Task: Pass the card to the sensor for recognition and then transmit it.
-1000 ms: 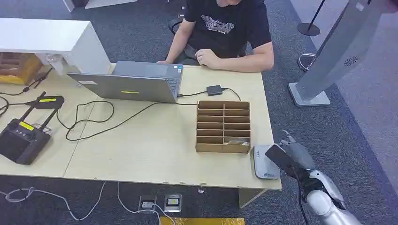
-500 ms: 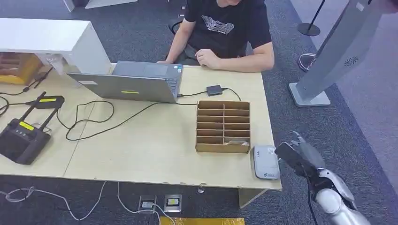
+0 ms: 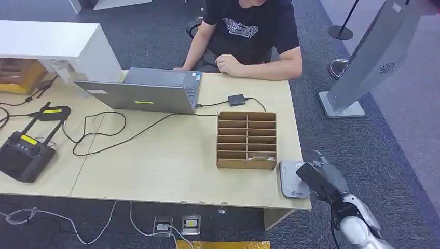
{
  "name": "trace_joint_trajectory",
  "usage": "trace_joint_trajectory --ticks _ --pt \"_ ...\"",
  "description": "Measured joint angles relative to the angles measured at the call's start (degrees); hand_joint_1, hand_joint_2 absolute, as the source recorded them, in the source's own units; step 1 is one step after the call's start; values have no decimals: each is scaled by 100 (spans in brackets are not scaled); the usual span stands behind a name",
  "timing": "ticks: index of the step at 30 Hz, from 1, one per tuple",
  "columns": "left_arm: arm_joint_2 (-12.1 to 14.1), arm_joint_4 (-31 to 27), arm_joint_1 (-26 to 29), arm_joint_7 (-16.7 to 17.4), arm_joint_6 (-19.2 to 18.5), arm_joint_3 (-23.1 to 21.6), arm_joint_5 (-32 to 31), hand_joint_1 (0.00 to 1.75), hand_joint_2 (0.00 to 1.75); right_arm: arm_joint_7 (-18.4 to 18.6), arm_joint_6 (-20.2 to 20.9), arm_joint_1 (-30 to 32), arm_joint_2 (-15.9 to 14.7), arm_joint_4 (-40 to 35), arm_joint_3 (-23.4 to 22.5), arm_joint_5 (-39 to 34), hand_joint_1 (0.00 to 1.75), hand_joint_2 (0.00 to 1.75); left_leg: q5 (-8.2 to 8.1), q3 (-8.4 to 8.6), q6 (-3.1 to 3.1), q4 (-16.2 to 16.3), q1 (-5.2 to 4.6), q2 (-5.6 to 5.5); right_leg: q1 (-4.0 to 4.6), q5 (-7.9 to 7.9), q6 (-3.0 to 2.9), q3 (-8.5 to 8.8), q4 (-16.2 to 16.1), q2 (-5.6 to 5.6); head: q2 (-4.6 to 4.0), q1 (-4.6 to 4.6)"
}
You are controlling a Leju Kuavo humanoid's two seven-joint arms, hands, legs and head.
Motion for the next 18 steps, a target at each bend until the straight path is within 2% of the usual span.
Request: trace_joint_trajectory --ticks 11,15,18 --pt "-13 0 0 -20 -66 0 -48 0 0 33 -81 165 7 -79 96 63 175 175 0 2 0 0 0 4 0 0 0 1 0 3 0 0" --pt "-13 0 1 -20 -70 0 -42 0 0 188 -116 175 -37 -185 -8 484 175 175 1 3 0 0 -1 5 -1 2 0 2 0 2 0 -2" --pt "-11 0 3 -63 -59 0 -7 0 0 286 325 186 -118 -485 -425 950 175 175 1 3 0 1 -3 5 -3 3 0 4 0 1 0 0"
